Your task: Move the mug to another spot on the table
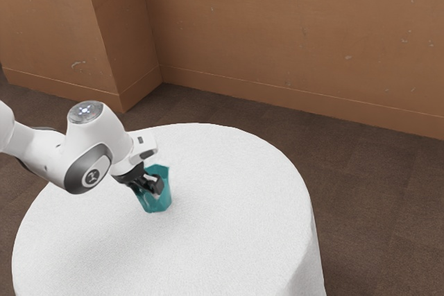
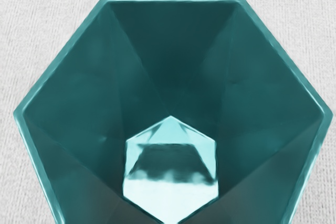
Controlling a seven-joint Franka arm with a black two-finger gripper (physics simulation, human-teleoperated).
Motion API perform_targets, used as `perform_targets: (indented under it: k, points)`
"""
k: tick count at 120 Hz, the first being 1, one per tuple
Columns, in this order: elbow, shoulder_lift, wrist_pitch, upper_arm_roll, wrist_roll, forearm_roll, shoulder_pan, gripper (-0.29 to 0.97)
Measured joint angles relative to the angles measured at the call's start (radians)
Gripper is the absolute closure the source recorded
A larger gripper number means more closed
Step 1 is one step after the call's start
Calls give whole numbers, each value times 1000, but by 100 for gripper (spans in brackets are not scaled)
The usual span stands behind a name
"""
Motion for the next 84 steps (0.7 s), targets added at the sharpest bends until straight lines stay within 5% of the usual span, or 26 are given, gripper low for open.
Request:
perform_targets:
  k: [40, 64, 84]
  points:
    - [-13, -237, -133, -82, -57, -10, -7, 6]
    - [166, -225, -263, -75, -92, -12, 15, 2]
    - [428, -141, -498, -74, -113, -14, 22, 1]
